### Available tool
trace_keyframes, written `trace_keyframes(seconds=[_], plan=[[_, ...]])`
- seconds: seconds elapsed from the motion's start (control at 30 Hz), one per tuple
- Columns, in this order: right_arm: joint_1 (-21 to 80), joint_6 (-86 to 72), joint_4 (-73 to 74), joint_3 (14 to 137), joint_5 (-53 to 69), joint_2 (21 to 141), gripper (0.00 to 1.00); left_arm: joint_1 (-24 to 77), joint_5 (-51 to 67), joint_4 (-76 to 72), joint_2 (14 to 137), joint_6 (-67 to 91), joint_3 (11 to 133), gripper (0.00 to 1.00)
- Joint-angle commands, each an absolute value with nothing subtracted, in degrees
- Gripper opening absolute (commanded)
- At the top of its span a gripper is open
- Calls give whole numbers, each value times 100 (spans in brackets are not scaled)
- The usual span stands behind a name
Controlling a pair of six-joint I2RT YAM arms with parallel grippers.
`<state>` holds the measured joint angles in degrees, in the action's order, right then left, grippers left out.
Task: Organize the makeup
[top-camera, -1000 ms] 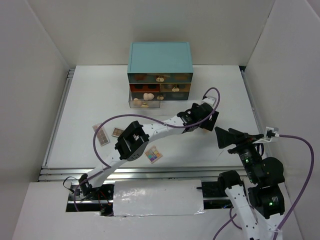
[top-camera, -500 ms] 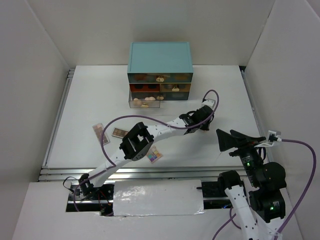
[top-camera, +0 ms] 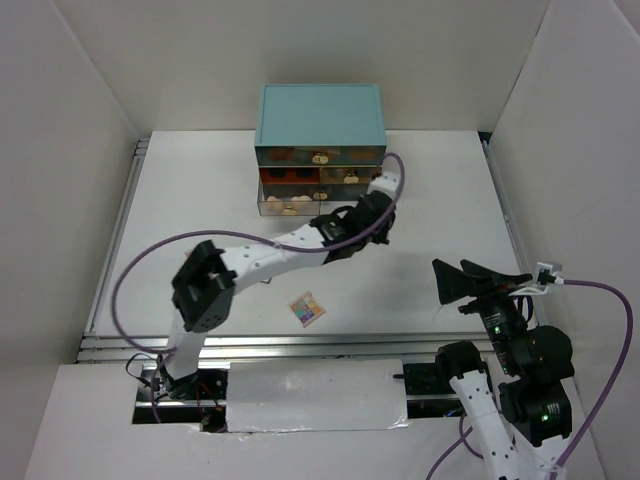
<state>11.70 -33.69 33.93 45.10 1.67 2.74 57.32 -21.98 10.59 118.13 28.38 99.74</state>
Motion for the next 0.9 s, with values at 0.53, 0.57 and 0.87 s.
trace_keyframes(seconds=[0.53,0.57,0.87], plan=[[1520,-3111,3217,4606,-351,140,100,3156,-2988,1222,10731,2522,9545,21],[1529,-3103,3208,4588,-360,149,100,3138,-2997,1187,10731,2531,9519,22],[1538,-3120,3050,4491,-334,237,100,3129,-2936,1030,10153,2610,8958,99]])
